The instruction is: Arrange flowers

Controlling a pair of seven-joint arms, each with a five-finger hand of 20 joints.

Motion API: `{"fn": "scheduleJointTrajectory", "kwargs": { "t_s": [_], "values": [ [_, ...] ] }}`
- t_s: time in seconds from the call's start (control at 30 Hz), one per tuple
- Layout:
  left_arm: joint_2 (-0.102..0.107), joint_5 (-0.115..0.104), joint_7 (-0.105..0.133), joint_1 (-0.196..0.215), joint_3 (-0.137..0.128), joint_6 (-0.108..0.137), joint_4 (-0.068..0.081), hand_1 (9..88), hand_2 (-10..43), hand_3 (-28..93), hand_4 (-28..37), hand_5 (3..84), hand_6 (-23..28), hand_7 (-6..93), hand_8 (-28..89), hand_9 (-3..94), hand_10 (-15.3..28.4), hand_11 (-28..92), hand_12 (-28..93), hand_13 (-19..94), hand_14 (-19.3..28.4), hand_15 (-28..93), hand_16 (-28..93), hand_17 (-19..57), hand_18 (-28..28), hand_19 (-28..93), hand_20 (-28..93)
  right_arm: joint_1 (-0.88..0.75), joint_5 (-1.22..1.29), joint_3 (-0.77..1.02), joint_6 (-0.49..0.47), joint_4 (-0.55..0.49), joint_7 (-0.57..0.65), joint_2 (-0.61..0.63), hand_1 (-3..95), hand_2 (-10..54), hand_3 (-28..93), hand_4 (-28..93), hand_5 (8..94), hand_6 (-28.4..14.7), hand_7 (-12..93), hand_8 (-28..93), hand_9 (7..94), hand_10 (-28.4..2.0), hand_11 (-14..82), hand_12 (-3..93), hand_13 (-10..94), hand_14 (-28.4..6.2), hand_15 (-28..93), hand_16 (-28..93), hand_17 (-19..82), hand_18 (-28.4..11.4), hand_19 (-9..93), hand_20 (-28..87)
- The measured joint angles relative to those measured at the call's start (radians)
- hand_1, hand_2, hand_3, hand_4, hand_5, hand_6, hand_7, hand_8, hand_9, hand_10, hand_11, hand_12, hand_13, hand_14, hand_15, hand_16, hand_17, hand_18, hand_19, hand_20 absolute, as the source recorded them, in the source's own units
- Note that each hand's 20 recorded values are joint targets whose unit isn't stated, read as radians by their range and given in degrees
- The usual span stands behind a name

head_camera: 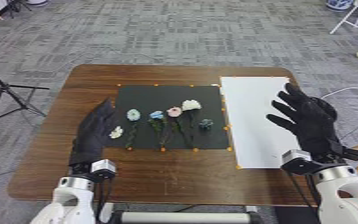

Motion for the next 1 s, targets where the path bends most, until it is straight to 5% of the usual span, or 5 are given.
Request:
{"fn": "scheduleJointTrajectory", "kwargs": {
  "t_s": [0.23, 0.47, 0.6, 0.7, 1.0],
  "values": [
    [-0.005, -0.001, -0.005, 0.015, -0.016, -0.002, -0.006, 29.4, -8.3, 65, -25.8, 25.4, 2.6, 18.1, -9, 16.8, 10.4, 17, 19, 13, 12.6, 21, 5, -9.8, 16.9, 35, 11, 0.011, -0.07, -0.02, 0.021, 0.001, 0.001, -0.004, 17.0, -3.4, 85, -23, 30.9, -3.3, 14, -9, 30.8, -12.2, 6.3, 22.0, 27, -11.7, 23, 29, 3, -22.2, 40, 21],
    [-0.007, -0.004, -0.003, 0.001, -0.006, -0.002, 0.002, 29.5, -7.9, 66, -24.6, 25.6, 2.6, 18.2, -9, 17.0, 10.4, 18, 19, 14, 12.6, 22, 5, -10.0, 17.2, 36, 12, 0.011, 0.029, -0.027, 0.065, -0.001, 0.026, -0.001, 17.9, -3.4, 85, -23, 31.8, -3.2, 14, -9, 32.5, -12.4, 7.7, 22.5, 27, -11.5, 26, 27, 3, -22.3, 40, 21],
    [-0.01, -0.004, -0.003, 0.002, -0.001, -0.002, 0.003, 29.5, -7.9, 66, -24.5, 25.7, 2.6, 18.2, -9, 16.9, 10.4, 18, 19, 12, 12.0, 21, 5, -10.0, 17.2, 35, 12, 0.008, -0.085, -0.016, 0.065, 0.002, 0.044, 0.002, 17.5, -3.1, 85, -23, 32.4, -3.2, 13, -9, 32.4, -12.4, 6.1, 21.4, 23, -10.8, 8, 32, 1, -21.1, 35, 17],
    [-0.009, -0.002, -0.001, -0.003, 0.001, 0.0, 0.004, 29.5, -8.2, 65, -25.5, 25.7, 2.7, 18.0, -9, 17.0, 10.4, 18, 18, 11, 11.3, 17, 5, -10.1, 16.7, 34, 11, 0.012, -0.242, -0.017, 0.069, 0.009, 0.044, 0.009, 16.4, -2.7, 83, -23, 30.3, -2.1, 10, -8, 29.0, -8.7, 0.5, 18.0, 15, -7.1, -9, 36, -4, -16.9, 25, 13],
    [-0.016, -0.002, -0.006, 0.023, -0.019, 0.002, -0.01, 28.8, -8.0, 65, -27.5, 25.8, 2.8, 17.2, -8, 16.4, 10.2, 16, 19, 9, 10.3, 13, 8, -10.9, 16.1, 32, 11, 0.0, -0.027, 0.013, 0.032, 0.011, -0.012, -0.002, 15.4, -3.2, 83, -23, 29.0, -1.9, 10, -8, 27.3, -8.7, 0.8, 17.8, 19, -10.6, -8, 37, -2, -19.3, 27, 14]
  ]
}}
